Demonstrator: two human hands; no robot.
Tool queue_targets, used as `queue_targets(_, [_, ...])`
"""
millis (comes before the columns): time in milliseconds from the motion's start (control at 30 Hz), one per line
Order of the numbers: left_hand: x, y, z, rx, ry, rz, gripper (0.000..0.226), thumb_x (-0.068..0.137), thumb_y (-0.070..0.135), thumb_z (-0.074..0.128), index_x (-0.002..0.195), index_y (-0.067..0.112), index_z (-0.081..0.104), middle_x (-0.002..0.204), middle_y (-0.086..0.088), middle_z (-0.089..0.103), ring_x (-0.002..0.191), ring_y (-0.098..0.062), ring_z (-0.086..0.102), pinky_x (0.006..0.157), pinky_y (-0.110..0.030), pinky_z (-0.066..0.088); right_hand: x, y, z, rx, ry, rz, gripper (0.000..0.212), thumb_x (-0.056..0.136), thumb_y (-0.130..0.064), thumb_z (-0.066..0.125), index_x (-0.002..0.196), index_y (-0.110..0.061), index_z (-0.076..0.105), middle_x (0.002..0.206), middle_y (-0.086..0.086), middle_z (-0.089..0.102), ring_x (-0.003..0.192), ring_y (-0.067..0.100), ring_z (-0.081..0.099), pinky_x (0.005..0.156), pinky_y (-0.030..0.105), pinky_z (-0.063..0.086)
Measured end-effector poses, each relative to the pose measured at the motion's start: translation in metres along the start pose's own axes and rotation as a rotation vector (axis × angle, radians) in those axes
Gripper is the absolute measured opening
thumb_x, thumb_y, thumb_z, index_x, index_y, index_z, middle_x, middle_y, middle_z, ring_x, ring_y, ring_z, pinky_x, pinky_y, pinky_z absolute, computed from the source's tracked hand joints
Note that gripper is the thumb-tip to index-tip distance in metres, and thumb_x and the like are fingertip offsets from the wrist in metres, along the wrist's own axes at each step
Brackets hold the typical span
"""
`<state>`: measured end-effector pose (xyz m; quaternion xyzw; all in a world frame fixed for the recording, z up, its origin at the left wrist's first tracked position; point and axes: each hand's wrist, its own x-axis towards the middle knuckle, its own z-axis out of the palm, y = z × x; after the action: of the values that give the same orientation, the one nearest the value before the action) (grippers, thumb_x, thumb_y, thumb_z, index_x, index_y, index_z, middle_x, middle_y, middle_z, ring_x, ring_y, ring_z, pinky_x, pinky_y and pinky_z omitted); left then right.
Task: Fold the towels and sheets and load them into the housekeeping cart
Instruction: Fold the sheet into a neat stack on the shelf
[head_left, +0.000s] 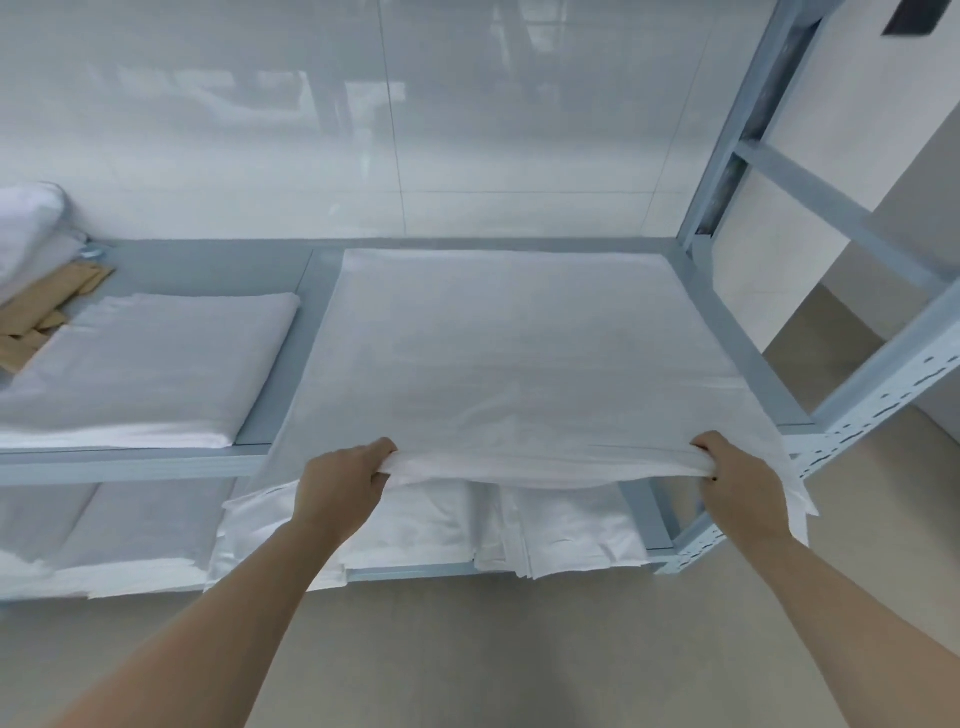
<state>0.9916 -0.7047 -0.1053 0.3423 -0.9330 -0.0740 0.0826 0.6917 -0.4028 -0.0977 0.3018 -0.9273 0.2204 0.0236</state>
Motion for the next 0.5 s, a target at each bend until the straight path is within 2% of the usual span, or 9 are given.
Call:
queue_targets(100, [-0.009, 0.000, -0.018, 0.048, 0.028, 0.044, 0.009, 0.093, 0.024, 0.051, 0.099, 0.020, 0.057, 0.071, 0.002, 0.063, 0.067, -0.027, 0.059, 0.055, -0.030, 0.035, -0.012, -0.007, -0.016, -0.049, 0.069, -0.019, 0.027, 0.074, 0.007, 0.054, 0.086, -0.017, 0.058, 0.059, -0.002, 0.054, 0.055, 0.025, 0.050, 0.050, 0.032, 0.038])
queue_targets(200, [-0.014, -0.002, -0.036, 0.059, 0.070, 0.054, 0.012, 0.093, 0.027, 0.054, 0.095, 0.016, 0.057, 0.062, 0.000, 0.056, 0.060, -0.028, 0.052, 0.054, -0.030, 0.031, -0.019, -0.016, -0.029, -0.067, 0.143, -0.037, 0.022, 0.074, 0.007, 0.056, 0.083, -0.013, 0.058, 0.058, 0.002, 0.054, 0.053, 0.028, 0.048, 0.048, 0.029, 0.033])
queue_targets(300, [-0.014, -0.005, -0.056, 0.047, 0.123, 0.072, 0.021, 0.094, 0.032, 0.052, 0.088, 0.013, 0.056, 0.058, 0.001, 0.047, 0.055, -0.026, 0.042, 0.052, -0.030, 0.028, -0.019, -0.026, -0.042, -0.081, 0.178, -0.050, 0.021, 0.073, 0.007, 0.054, 0.081, -0.012, 0.055, 0.057, 0.003, 0.053, 0.051, 0.029, 0.046, 0.047, 0.029, 0.030])
queue_targets(400, [-0.006, -0.007, -0.078, -0.075, 0.146, 0.113, 0.037, 0.088, 0.048, 0.038, 0.073, 0.016, 0.049, 0.056, 0.000, 0.047, 0.053, -0.025, 0.041, 0.051, -0.030, 0.028, -0.011, -0.031, -0.059, -0.091, 0.175, -0.090, 0.017, 0.073, 0.007, 0.057, 0.081, -0.008, 0.056, 0.052, 0.003, 0.049, 0.048, 0.027, 0.045, 0.047, 0.029, 0.031])
queue_targets(500, [0.016, -0.010, -0.101, -0.102, 0.117, 0.123, 0.042, 0.093, 0.049, 0.046, 0.065, 0.018, 0.042, 0.054, 0.004, 0.044, 0.057, -0.024, 0.044, 0.052, -0.033, 0.033, 0.004, -0.035, -0.080, -0.080, 0.200, -0.222, 0.009, 0.074, -0.005, 0.056, 0.069, -0.008, 0.050, 0.048, 0.002, 0.042, 0.044, 0.025, 0.040, 0.046, 0.028, 0.029])
